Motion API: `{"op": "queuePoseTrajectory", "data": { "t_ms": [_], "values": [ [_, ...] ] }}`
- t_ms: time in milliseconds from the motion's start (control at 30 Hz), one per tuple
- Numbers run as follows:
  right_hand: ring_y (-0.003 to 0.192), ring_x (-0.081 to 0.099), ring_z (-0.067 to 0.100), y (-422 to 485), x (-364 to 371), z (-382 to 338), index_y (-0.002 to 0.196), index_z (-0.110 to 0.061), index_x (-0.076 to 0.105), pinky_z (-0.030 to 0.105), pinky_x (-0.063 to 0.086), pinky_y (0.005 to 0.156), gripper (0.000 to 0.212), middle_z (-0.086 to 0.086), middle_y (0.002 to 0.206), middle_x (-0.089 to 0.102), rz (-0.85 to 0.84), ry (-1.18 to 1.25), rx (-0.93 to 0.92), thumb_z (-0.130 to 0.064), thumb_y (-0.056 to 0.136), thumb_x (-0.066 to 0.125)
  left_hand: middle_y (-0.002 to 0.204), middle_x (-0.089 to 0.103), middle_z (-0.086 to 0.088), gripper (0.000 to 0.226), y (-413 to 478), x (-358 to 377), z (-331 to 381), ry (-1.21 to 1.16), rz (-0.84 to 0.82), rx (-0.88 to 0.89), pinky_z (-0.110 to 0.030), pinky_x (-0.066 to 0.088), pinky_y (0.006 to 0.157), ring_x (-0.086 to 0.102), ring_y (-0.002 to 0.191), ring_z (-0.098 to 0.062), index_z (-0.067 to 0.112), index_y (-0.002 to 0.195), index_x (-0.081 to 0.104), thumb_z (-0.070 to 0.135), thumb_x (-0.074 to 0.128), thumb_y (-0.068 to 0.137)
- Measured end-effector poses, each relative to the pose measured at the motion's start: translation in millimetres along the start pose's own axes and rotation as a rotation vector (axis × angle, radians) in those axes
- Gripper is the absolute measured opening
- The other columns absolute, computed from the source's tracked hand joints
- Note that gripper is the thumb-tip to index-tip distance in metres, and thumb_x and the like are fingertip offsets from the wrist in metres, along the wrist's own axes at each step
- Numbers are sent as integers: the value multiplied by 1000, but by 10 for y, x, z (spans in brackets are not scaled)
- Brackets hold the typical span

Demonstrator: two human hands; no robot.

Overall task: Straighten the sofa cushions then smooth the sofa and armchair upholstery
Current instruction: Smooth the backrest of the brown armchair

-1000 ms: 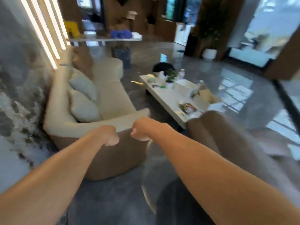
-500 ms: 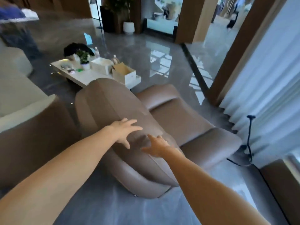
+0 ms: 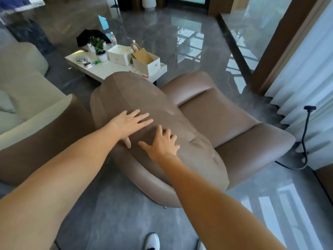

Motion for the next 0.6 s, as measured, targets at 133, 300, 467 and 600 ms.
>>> {"op": "queuePoseTrajectory", "data": {
  "t_ms": [133, 300, 467, 600],
  "values": [
    [147, -4, 46, 261, 348, -15, 152, -31, 5, 81, 2, 105, 95, 2, 164, 2, 131, -71, 30, -72, 81, 52, 162, -13, 0, 140, 336, 219, -280, 35, 120, 173, -66, 14, 112, -8, 147, -36, 36, 148, -21, 86, 63, 47],
    [147, -7, 45, 137, 429, 125, 151, -33, 2, 80, 1, 105, 83, 1, 165, 1, 189, -160, -37, -64, 89, 48, 163, -3, -5, 131, 280, 381, 31, -120, 226, 64, -68, 4, 112, -11, 146, -40, 37, 148, -16, 96, 45, 48],
    [148, -5, 44, 61, 295, 218, 151, -34, 4, 79, 2, 107, 83, 1, 164, 3, 183, -147, -15, -58, 89, 53, 163, -4, -6, 131, 270, 266, 240, -160, 243, 32, -68, 1, 112, -13, 145, -43, 37, 146, -22, 95, 46, 51],
    [149, -2, 42, -42, 159, 483, 151, -36, 5, 78, 4, 108, 83, 0, 164, 5, 201, -158, -53, -59, 88, 54, 163, -1, -8, 129, 278, 148, 479, -184, 263, 20, -68, -1, 112, -11, 145, -44, 38, 147, -20, 96, 43, 51]
  ]
}}
Point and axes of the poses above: each hand's wrist, its own y-axis towards the middle knuckle, its own x-axis out of the palm, z = x × y, the point moved 3 cm from there along y, towards the middle knuckle
